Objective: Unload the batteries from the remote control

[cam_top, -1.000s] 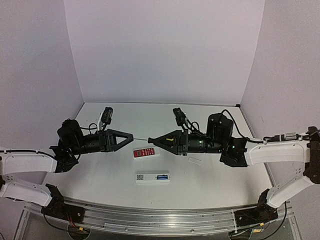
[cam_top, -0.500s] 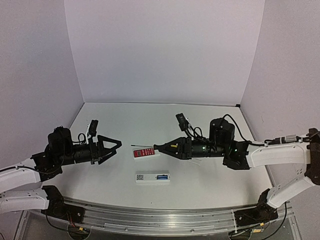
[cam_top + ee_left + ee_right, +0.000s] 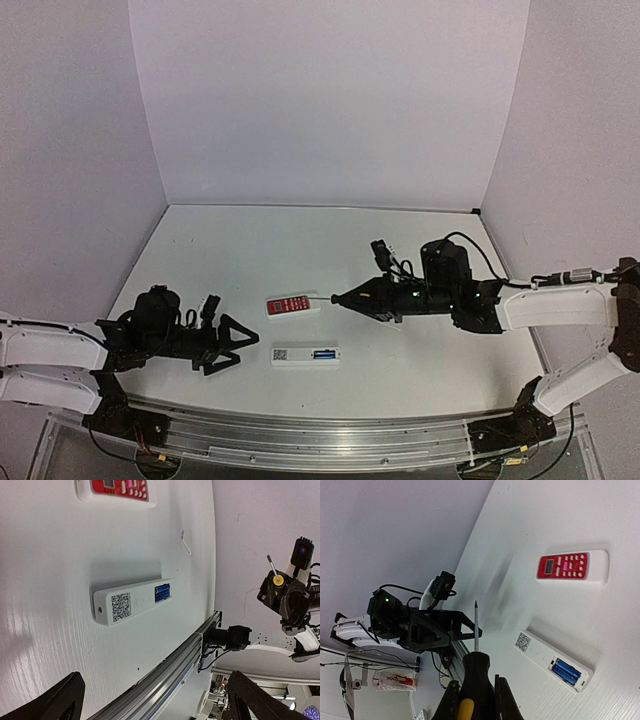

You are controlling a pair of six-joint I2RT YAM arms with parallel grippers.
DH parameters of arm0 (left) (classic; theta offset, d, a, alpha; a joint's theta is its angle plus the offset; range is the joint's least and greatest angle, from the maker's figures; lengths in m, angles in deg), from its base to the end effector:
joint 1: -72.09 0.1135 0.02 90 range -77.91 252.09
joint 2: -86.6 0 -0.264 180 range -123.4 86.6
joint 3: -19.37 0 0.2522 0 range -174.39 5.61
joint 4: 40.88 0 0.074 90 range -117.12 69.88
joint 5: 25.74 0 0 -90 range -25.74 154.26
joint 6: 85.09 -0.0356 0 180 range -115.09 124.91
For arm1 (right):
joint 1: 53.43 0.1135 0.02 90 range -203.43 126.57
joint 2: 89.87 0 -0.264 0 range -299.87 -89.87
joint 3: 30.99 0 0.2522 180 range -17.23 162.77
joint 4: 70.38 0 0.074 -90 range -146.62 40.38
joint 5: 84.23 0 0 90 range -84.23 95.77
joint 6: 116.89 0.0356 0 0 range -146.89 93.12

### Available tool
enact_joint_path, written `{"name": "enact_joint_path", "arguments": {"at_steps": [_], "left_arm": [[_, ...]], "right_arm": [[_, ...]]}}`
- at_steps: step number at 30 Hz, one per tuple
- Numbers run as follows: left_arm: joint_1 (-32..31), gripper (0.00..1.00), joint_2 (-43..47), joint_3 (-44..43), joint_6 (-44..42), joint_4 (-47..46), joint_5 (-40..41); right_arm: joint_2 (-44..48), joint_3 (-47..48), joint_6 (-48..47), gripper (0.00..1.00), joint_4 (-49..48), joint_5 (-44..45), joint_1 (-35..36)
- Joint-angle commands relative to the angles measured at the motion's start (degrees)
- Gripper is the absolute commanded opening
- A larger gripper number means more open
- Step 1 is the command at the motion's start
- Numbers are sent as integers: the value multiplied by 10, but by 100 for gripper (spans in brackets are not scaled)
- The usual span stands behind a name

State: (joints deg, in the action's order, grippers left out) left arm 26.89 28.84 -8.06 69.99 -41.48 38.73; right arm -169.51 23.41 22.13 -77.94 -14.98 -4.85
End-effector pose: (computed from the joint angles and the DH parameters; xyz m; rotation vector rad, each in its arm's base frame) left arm 0.1223 -0.1449 0.1568 -0.1060 2.4793 -1.4906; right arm 0.1909 0.2355 0.2331 -0.2777 2.1381 1.4328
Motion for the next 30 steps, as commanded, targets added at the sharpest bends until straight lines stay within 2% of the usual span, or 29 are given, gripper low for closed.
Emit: {"name": "enact_joint_path", "arguments": {"at_steps": [1, 7, 17, 24, 30], "left_arm": [[-24, 100, -83, -28, 9, -86, -18], [-44, 100, -187, -54, 12, -173, -49], [-62, 100, -365, -143, 0, -243, -89], [-62, 100, -430, -183, -15, -225, -79], [-62, 100, -491, -273, -62, -167, -61]], "right_arm": [[45, 35, -21, 0, 175, 59, -2], [89, 42, -48, 0, 281, 126, -3], [133, 29, -56, 0, 319, 172, -3], [183, 8, -57, 0, 337, 205, -3], [198, -2, -58, 0, 344, 205, -3]]}}
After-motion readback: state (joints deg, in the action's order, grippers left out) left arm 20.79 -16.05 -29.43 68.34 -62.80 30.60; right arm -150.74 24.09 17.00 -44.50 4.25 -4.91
